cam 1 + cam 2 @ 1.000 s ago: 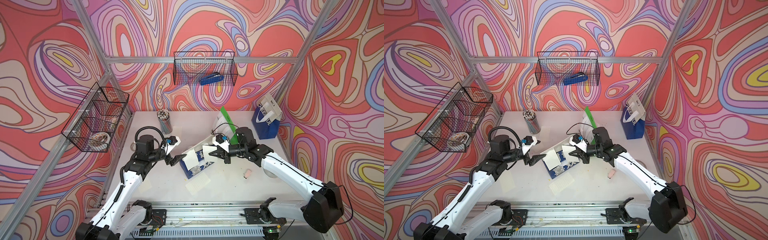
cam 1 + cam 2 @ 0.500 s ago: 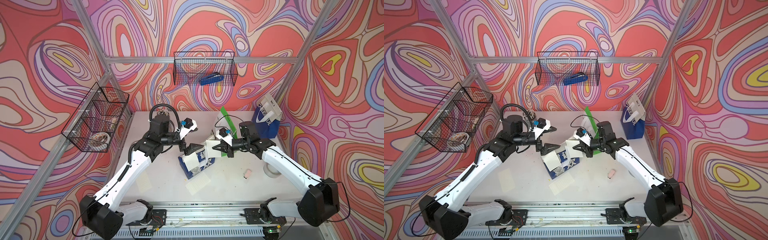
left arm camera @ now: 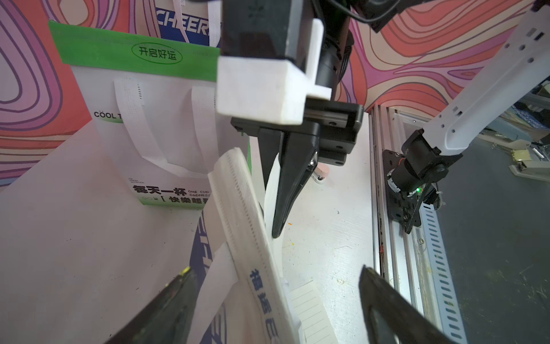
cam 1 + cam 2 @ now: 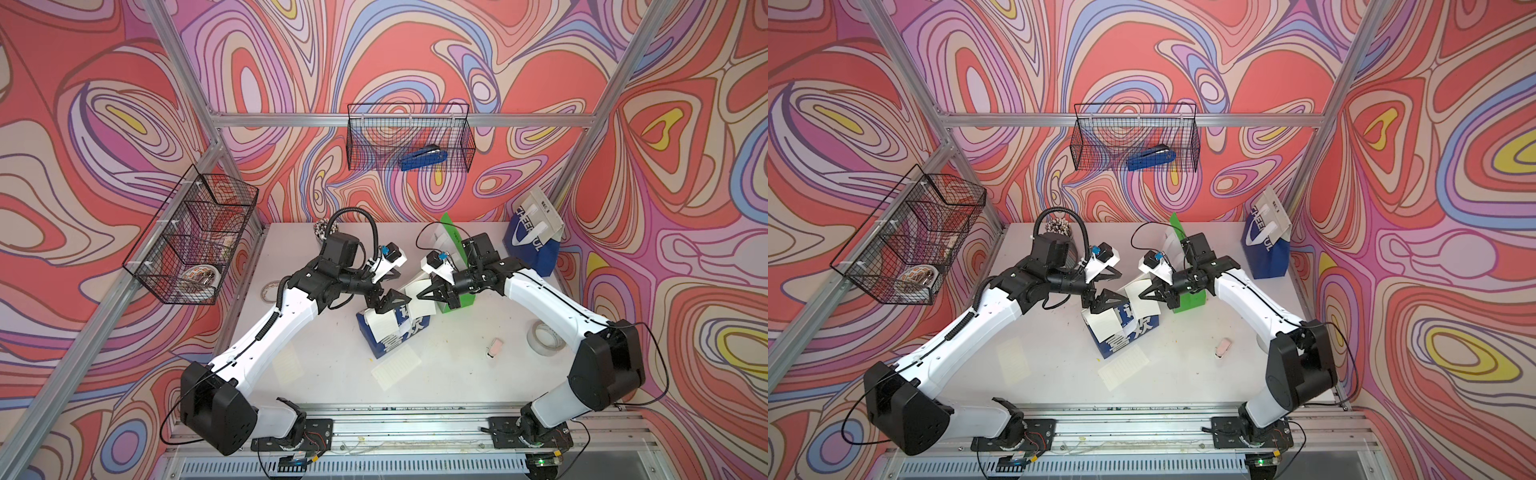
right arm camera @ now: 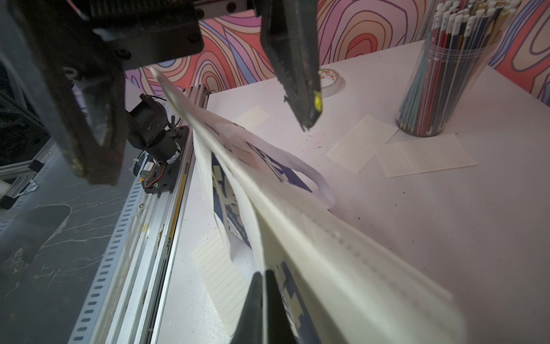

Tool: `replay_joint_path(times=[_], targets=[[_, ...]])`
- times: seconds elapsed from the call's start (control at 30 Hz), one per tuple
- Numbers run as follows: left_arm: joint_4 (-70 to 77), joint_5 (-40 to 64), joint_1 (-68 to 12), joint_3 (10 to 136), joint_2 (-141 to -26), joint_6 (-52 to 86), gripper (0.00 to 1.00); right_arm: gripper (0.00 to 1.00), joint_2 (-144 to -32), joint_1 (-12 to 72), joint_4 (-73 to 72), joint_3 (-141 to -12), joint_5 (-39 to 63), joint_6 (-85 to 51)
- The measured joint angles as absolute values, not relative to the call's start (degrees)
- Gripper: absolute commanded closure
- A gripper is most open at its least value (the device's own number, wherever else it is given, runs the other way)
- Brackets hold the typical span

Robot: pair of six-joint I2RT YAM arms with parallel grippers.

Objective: Staple the receipts to the bags
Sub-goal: Hold the receipt from the takeout bag.

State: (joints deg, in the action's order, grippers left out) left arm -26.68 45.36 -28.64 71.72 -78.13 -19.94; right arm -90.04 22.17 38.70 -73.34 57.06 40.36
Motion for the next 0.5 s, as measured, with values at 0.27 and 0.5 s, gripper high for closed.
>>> replay_joint_path(times=[0.27, 0.5], targets=[[-27.6, 42.4, -30.1, 75.4, -81.9, -20.5, 0.6, 1.0, -90.1, 22.2, 39.4, -73.3, 55.4, 40.1], [-28.6, 40.9, -31.9, 77.2, -82.1, -22.0, 0.42, 1.0, -90.3, 22.2, 39.8, -74.8, 56.3, 39.1]])
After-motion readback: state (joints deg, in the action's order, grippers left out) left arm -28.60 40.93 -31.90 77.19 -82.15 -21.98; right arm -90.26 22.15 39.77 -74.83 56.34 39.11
